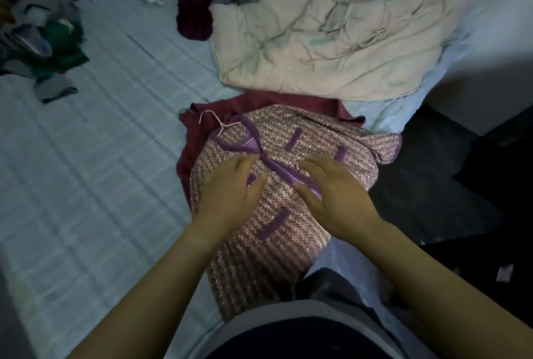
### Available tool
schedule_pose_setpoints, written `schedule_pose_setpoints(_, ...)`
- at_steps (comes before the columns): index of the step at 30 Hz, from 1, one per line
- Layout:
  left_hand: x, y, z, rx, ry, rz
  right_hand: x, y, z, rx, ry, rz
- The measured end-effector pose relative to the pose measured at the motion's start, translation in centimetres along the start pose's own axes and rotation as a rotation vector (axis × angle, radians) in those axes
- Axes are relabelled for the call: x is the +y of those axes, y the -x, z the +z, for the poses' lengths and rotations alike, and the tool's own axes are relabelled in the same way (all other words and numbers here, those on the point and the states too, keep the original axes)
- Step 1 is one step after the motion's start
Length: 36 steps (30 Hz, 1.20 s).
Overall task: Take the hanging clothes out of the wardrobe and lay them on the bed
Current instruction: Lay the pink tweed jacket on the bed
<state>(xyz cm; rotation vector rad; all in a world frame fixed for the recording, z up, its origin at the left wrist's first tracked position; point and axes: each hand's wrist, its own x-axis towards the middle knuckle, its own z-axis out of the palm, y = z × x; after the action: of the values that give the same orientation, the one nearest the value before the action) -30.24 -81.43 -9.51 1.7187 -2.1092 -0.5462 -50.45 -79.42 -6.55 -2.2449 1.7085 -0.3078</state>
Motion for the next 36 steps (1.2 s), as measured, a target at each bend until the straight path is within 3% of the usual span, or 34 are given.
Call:
schedule_pose_setpoints(6, -4.9, -7.4, 2.8, -0.048, -0.03, -0.184, 5.2, -13.2, 1.2, -0.152, 0.009, -0.194)
schedule_pose_setpoints(11, -7.3, -11.8, 4.7, 0.147, 0.067, -0.501, 8.3, -27.3, 4.9, -0.334, -0.007, -0.424)
schedule_pose_setpoints(15, -10.6, -15.3, 8.6, 0.144, 0.048, -0.65, 10.3, -36.1, 10.1, -0.404, -0.015, -0.565)
schedule_pose_setpoints(22, -22.3, -21.1, 15.1, 0.073, -0.119, -0.894, 15.5, -46.3, 20.7, -0.548, 0.101, -0.574)
schedule_pose_setpoints(27, -25.7, -23.2, 18.6, -0.17, -0.041, -1.052, 17.5, -48.7, 25.0, -0.673, 0.126, -0.519)
schedule_pose_setpoints(32, -24.1, -22.8, 19.6, -0.069, -0.041, -1.044, 18.5, -47.9, 26.7, -0.638, 0.039, -0.473)
schedule_pose_setpoints(36, -20.8, -21.5, 18.5, 0.025, -0.053, -1.036, 18.0, -46.9, 25.1, -0.75, -0.024, -0.39)
